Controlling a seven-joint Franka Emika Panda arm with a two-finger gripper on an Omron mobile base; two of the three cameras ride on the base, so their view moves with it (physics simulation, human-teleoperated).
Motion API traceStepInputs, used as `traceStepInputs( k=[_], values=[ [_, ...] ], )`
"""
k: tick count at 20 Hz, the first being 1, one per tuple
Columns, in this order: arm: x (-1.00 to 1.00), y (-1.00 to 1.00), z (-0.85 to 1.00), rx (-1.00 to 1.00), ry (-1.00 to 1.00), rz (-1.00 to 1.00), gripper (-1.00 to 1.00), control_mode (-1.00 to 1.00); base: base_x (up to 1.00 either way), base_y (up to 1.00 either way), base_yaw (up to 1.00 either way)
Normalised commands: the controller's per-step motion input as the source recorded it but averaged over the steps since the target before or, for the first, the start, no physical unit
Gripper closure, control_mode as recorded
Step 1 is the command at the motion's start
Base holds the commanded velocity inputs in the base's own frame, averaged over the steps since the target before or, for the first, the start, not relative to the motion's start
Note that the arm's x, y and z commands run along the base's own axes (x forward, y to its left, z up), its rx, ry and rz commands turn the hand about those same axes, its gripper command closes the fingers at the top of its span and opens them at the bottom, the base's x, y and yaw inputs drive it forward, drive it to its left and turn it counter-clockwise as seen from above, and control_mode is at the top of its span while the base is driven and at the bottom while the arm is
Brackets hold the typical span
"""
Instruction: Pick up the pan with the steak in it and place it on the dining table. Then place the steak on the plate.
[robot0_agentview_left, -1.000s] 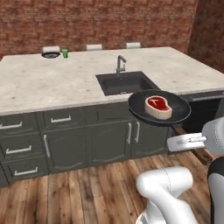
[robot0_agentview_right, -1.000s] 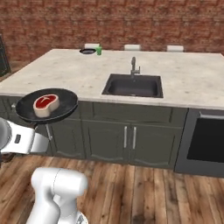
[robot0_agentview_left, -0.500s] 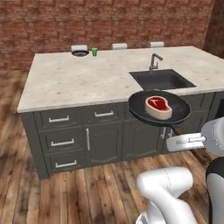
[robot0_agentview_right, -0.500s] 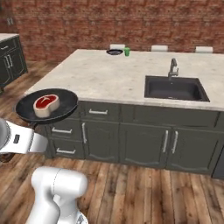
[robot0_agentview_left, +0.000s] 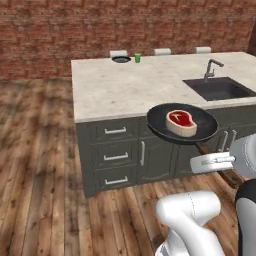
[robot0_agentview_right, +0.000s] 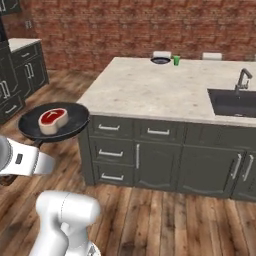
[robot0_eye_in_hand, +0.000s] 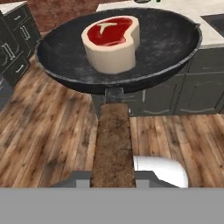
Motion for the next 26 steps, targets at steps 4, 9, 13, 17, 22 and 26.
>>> traceStepInputs(
  k=[4,9,13,17,22,26],
  values=[
    [0.0,0.0,0.0,0.0,0.0,0.0,1.0,1.0,0.0,1.0,0.0],
    [0.0,0.0,0.0,0.0,0.0,0.0,1.0,1.0,0.0,1.0,0.0],
    [0.0,0.0,0.0,0.0,0.0,0.0,1.0,1.0,0.0,1.0,0.0],
    [0.0,0.0,0.0,0.0,0.0,0.0,1.0,1.0,0.0,1.0,0.0],
    [0.0,0.0,0.0,0.0,0.0,0.0,1.0,1.0,0.0,1.0,0.0],
    [0.0,0.0,0.0,0.0,0.0,0.0,1.0,1.0,-0.01,1.0,0.0]
  ],
)
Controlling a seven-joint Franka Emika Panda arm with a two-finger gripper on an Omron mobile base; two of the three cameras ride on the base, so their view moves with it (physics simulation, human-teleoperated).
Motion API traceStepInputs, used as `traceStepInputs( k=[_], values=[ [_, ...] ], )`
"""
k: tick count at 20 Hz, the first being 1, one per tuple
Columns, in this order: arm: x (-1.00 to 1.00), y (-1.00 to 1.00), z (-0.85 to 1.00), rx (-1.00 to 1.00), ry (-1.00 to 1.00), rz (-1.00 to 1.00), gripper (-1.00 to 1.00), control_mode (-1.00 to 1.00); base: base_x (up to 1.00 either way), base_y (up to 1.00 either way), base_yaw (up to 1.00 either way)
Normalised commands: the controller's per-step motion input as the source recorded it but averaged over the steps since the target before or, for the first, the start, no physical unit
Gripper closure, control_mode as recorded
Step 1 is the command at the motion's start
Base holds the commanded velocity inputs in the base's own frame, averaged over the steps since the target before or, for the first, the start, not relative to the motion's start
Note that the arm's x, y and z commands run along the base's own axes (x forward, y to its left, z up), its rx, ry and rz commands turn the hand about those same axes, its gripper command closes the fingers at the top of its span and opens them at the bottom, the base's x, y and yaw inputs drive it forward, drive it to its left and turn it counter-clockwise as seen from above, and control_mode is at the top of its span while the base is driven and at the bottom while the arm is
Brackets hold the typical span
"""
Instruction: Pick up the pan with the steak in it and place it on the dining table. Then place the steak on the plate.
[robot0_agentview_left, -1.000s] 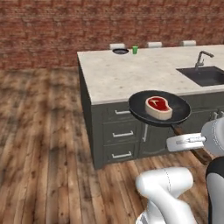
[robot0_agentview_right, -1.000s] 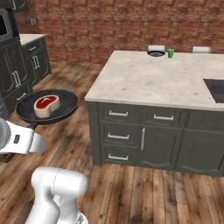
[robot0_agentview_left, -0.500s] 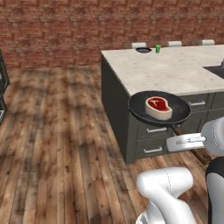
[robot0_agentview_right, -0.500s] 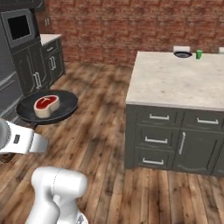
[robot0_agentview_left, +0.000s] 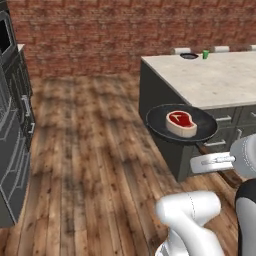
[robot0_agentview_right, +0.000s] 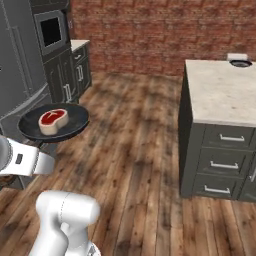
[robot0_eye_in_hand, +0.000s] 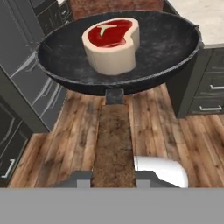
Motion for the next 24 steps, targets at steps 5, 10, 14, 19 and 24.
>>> traceStepInputs(
  k=[5,10,14,19,24],
  values=[
    [0.0,0.0,0.0,0.0,0.0,0.0,1.0,1.0,0.1,0.62,-0.04],
    [0.0,0.0,0.0,0.0,0.0,0.0,1.0,1.0,0.77,0.41,-0.11],
    [0.0,0.0,0.0,0.0,0.0,0.0,1.0,1.0,1.0,0.5,-0.11],
    [0.0,0.0,0.0,0.0,0.0,0.0,1.0,1.0,1.0,0.5,-0.06],
    [0.0,0.0,0.0,0.0,0.0,0.0,1.0,1.0,1.0,0.35,0.0]
  ],
)
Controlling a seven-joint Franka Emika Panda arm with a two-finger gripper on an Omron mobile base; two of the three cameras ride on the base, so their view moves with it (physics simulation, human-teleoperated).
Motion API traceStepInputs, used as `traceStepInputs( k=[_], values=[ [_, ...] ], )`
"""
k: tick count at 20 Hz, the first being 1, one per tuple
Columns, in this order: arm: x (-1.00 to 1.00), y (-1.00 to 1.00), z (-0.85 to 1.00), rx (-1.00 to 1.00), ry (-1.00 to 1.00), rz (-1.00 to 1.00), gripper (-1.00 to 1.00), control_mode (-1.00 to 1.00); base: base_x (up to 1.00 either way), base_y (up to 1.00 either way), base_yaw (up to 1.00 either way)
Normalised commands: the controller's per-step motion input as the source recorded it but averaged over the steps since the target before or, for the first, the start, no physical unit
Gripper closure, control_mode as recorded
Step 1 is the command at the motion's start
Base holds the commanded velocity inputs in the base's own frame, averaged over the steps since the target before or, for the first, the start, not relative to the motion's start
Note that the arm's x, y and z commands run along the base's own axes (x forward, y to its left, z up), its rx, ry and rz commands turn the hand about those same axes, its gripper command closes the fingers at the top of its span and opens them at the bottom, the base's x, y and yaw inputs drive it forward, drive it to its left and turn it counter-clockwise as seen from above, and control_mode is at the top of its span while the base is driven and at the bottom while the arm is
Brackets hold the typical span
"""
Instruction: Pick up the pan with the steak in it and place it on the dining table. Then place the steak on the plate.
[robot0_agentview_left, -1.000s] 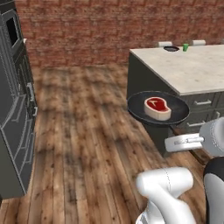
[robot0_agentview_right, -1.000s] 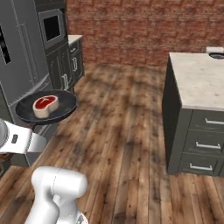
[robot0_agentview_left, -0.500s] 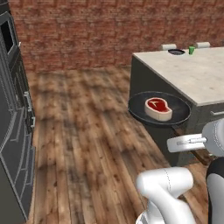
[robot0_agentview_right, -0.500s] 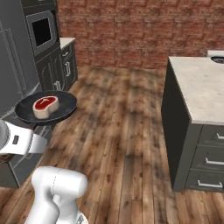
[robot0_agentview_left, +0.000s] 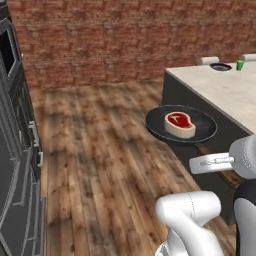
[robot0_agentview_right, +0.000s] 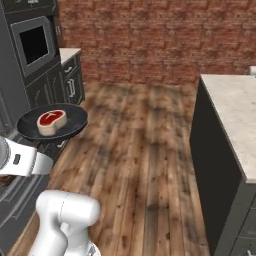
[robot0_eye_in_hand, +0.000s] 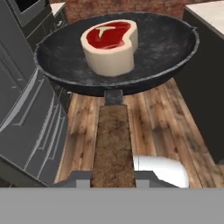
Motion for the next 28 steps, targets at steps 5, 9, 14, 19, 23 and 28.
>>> traceStepInputs(
  k=[5,9,14,19,23,28],
  values=[
    [0.0,0.0,0.0,0.0,0.0,0.0,1.0,1.0,1.0,0.11,0.02],
    [0.0,0.0,0.0,0.0,0.0,0.0,1.0,1.0,1.0,0.02,0.07],
    [0.0,0.0,0.0,0.0,0.0,0.0,1.0,1.0,1.0,0.07,0.04],
    [0.0,0.0,0.0,0.0,0.0,0.0,1.0,1.0,1.0,0.11,0.03],
    [0.0,0.0,0.0,0.0,0.0,0.0,1.0,1.0,1.0,0.15,0.01],
    [0.0,0.0,0.0,0.0,0.0,0.0,1.0,1.0,1.0,0.19,0.0]
  ],
)
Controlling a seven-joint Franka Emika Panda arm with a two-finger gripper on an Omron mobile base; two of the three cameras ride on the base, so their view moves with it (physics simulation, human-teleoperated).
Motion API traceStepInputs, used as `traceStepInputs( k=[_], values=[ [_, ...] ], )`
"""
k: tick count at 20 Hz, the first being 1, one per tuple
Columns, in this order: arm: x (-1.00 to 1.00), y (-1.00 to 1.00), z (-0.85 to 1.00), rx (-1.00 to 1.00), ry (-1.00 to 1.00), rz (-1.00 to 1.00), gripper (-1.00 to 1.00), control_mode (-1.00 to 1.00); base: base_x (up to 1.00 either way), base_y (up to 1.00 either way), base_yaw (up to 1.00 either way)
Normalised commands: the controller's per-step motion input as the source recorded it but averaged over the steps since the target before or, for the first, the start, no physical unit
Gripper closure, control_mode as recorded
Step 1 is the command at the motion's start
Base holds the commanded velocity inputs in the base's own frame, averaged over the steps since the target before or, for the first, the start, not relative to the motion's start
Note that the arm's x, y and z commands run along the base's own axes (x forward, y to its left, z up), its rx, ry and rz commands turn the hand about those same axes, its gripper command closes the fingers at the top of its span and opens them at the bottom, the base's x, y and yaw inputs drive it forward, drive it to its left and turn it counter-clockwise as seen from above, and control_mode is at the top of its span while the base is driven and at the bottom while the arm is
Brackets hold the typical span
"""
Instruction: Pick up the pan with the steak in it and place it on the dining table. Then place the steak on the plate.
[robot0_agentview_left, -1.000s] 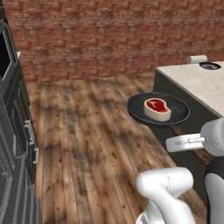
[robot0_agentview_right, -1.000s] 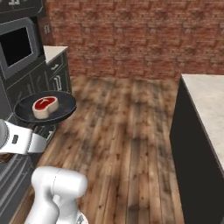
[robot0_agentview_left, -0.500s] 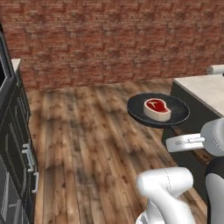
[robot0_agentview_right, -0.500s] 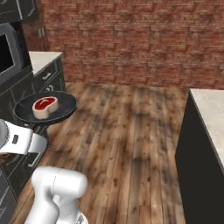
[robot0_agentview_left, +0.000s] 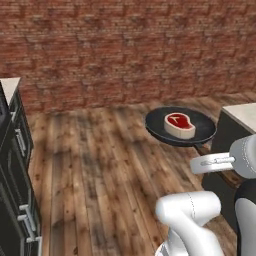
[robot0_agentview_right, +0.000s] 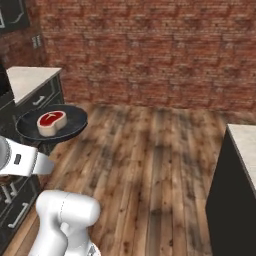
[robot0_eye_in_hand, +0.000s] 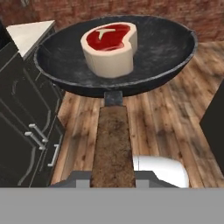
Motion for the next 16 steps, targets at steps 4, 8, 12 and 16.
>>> traceStepInputs(
  k=[4,8,12,16],
  values=[
    [0.0,0.0,0.0,0.0,0.0,0.0,1.0,1.0,1.0,0.21,0.0],
    [0.0,0.0,0.0,0.0,0.0,0.0,1.0,1.0,1.0,0.21,0.0],
    [0.0,0.0,0.0,0.0,0.0,0.0,1.0,1.0,1.0,0.24,0.0],
    [0.0,0.0,0.0,0.0,0.0,0.0,1.0,1.0,1.0,0.26,0.0]
  ],
)
